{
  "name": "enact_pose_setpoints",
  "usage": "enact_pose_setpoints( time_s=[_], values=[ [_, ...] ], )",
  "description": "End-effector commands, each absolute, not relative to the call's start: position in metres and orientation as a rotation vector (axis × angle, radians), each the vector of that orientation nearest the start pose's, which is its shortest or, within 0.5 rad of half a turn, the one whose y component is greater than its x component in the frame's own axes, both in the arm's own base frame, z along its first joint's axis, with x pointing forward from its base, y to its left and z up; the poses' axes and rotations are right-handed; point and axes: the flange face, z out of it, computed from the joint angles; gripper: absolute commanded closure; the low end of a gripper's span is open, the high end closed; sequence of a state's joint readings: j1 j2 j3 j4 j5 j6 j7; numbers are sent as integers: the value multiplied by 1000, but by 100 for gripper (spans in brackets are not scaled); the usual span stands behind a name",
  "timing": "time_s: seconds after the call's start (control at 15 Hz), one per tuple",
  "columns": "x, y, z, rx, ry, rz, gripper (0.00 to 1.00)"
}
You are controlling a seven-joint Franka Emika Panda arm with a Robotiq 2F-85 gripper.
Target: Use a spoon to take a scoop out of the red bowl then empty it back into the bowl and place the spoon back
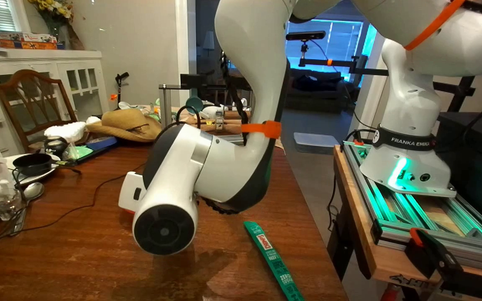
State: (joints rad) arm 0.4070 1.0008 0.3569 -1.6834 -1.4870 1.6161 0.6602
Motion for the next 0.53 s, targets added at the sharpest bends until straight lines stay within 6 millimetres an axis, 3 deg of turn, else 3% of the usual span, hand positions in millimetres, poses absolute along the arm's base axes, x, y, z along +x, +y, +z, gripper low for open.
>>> enact_pose_setpoints(
  time_s=[0.0, 0.47],
  values=[
    [489, 309, 60, 1901, 913, 166, 97],
    [475, 296, 93, 2147, 904, 351, 97]
  ],
)
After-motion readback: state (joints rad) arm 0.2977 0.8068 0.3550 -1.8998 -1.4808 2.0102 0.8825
